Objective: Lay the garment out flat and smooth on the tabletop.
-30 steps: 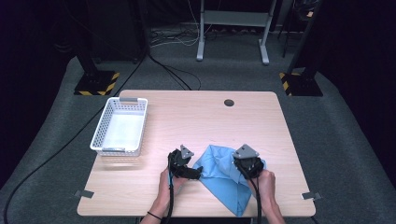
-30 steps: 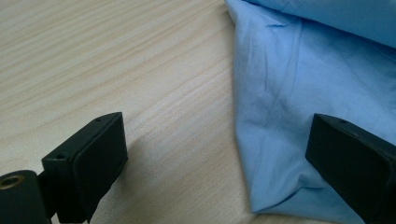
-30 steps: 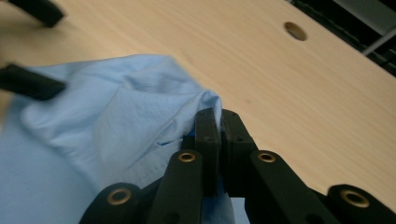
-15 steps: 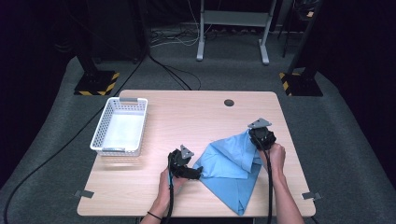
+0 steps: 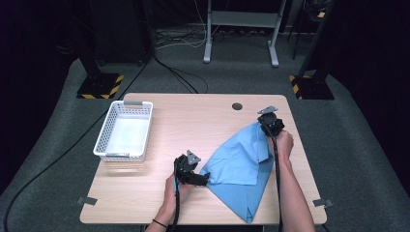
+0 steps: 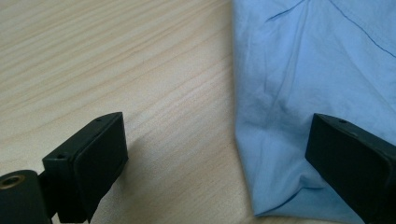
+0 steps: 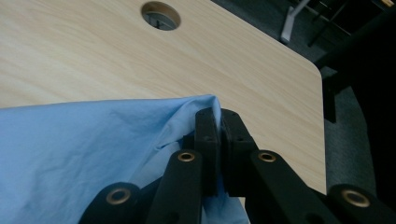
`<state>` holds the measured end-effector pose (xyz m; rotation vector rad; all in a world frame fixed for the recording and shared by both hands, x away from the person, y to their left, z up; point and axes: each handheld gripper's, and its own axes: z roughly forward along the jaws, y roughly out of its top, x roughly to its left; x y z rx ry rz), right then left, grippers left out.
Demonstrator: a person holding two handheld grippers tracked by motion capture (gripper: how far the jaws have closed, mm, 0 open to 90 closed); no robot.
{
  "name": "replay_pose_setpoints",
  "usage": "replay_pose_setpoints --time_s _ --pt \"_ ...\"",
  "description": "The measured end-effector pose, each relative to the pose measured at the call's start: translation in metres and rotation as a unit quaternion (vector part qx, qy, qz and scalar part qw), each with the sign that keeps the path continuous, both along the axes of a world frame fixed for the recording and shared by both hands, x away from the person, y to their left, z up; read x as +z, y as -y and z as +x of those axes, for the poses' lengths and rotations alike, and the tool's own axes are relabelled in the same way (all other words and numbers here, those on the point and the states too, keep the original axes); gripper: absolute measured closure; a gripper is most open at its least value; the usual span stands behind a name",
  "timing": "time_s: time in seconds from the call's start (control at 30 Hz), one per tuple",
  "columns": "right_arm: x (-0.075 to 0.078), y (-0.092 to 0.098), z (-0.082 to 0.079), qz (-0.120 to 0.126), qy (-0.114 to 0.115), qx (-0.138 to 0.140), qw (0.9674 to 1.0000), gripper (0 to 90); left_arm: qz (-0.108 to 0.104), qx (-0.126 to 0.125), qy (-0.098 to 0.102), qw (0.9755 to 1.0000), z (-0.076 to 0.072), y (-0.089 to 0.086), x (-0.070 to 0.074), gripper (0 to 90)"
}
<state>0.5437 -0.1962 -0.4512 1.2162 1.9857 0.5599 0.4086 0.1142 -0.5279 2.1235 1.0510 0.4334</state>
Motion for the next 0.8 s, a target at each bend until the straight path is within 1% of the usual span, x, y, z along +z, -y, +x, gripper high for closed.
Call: replay_pose_setpoints --time_s 0.03,0.07,0.1,0.17,0.2,0.27,0.3,0.33,0.4,0.5,0.57,0.6,0.63,0.67,0.7,0.73,0.77,0.8 --pt "-0.002 0.0 0.005 -0.003 -0.002 -0.007 1.0 84.0 0.0 0.0 0.0 1.0 0.0 0.0 0.0 5.5" --pt "-0.005 0.0 0.011 -0.009 -0.001 -0.022 0.9997 74.8 0.0 0.0 0.0 1.0 0.0 0.0 0.0 5.5" --pt "-0.006 0.0 0.014 -0.009 -0.001 -0.032 0.9994 69.0 0.0 0.0 0.0 1.0 0.0 0.0 0.0 5.5" --pt "-0.005 0.003 0.017 0.008 -0.001 -0.042 0.9991 59.6 0.0 -0.001 0.0 1.0 0.0 0.0 0.0 5.5" --pt "-0.003 0.005 0.015 0.017 0.001 -0.046 0.9988 52.6 0.0 0.0 0.0 1.0 0.0 0.0 0.0 5.5" --pt "0.002 0.01 0.008 0.037 -0.001 -0.053 0.9979 44.9 0.0 0.0 0.0 1.0 0.0 0.0 0.0 5.5" --pt "0.005 0.013 0.003 0.052 -0.004 -0.055 0.9972 40.7 -0.001 0.0 0.0 1.0 0.0 0.0 0.0 5.5" --pt "0.01 0.017 -0.004 0.074 -0.012 -0.054 0.9957 37.9 -0.001 0.0 0.0 1.0 0.0 0.0 0.0 5.5" --pt "0.015 0.022 -0.017 0.101 -0.014 -0.046 0.9938 36.6 -0.001 0.0 0.0 1.0 0.0 0.0 0.0 5.5" --pt "0.018 0.025 -0.044 0.124 -0.028 -0.023 0.9916 35.6 -0.001 0.0 0.0 1.0 0.0 0.0 0.0 5.5" --pt "0.015 0.026 -0.059 0.136 -0.034 -0.013 0.99 38.4 -0.001 0.0 0.0 1.0 0.0 0.0 0.0 5.5" --pt "0.014 0.025 -0.069 0.141 -0.039 -0.005 0.9893 40.4 -0.001 0.001 0.0 1.0 0.0 0.0 0.0 5.5" --pt "0.012 0.025 -0.078 0.146 -0.037 0.002 0.9886 43.0 0.0 0.0 0.0 1.0 0.0 0.0 0.0 5.5" --pt "0.009 0.024 -0.09 0.152 -0.043 0.01 0.9875 44.9 0.0 0.0 0.0 1.0 0.0 0.0 0.0 5.5" --pt "0.007 0.023 -0.096 0.155 -0.045 0.013 0.9869 47.3 -0.001 0.0 0.0 1.0 0.0 0.0 0.0 5.5" --pt "0.004 0.021 -0.105 0.159 -0.042 0.02 0.9862 48.6 -0.001 0.0 0.0 1.0 0.0 0.0 0.0 5.5" --pt "0.001 0.018 -0.114 0.158 -0.046 0.025 0.986 50.6 -0.001 0.0 0.0 1.0 0.0 0.0 0.0 5.5" --pt "-0.001 0.016 -0.119 0.155 -0.048 0.028 0.9864 52.2 -0.001 0.0 0.0 1.0 0.0 0.0 0.0 5.5"
